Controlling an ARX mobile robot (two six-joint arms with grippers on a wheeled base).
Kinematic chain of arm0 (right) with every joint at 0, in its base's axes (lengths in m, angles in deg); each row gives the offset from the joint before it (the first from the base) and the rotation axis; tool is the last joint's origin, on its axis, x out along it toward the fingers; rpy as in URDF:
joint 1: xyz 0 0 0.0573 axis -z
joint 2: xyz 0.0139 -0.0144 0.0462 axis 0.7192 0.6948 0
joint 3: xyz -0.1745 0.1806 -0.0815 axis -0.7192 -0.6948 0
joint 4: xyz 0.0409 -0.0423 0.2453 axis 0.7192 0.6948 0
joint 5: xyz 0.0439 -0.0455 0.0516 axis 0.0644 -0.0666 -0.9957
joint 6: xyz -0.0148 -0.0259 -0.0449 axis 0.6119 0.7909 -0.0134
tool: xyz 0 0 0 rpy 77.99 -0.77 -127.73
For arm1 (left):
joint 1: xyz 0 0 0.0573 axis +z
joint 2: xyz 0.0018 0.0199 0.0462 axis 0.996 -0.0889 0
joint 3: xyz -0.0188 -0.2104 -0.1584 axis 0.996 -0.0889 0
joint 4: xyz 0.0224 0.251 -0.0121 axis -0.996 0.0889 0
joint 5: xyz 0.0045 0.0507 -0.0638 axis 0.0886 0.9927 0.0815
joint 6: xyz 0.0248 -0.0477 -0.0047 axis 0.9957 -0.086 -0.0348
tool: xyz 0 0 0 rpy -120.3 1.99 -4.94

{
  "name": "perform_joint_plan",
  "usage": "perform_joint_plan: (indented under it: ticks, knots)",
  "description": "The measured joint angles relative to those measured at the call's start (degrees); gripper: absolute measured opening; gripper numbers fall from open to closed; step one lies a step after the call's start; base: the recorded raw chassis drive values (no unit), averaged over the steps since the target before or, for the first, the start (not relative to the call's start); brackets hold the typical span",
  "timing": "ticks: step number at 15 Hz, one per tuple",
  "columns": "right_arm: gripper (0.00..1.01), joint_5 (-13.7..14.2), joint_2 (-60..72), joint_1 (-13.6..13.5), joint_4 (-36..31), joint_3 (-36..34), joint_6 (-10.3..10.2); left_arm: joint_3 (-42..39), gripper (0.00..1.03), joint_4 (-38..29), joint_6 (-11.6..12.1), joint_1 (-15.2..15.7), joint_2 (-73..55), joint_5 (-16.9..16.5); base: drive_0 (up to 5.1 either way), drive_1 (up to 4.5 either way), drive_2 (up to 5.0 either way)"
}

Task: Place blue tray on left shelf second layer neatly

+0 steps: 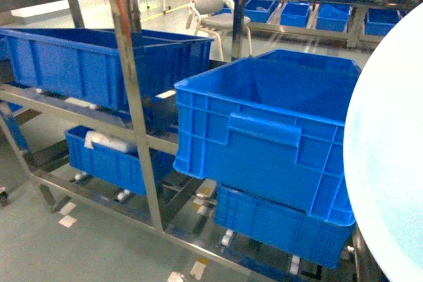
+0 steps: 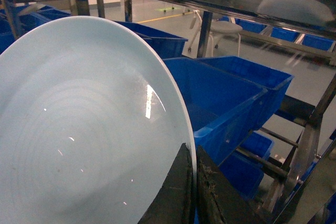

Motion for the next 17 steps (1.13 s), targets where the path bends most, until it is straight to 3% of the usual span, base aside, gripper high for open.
perform_joint_plan:
  ticks: [5,11,17]
  knots:
    - [0.02,0.1,-0.3,0.0,0.0,0.0,0.0,0.0,0.98,-0.2,0.0,0.0,0.0,0.0,-1.6,2.6,-5.7]
    - [0.02,0.1,0.0,0.0,0.0,0.0,0.0,0.0,0.98,-0.2,0.0,0.0,0.0,0.0,0.0,0.0,0.0]
    - [0.02,0.0,0.0,0.0,0.0,0.0,0.0,0.0,0.98,-0.2,0.1,0.0,0.0,0.0,-4.8,2.69,2.4]
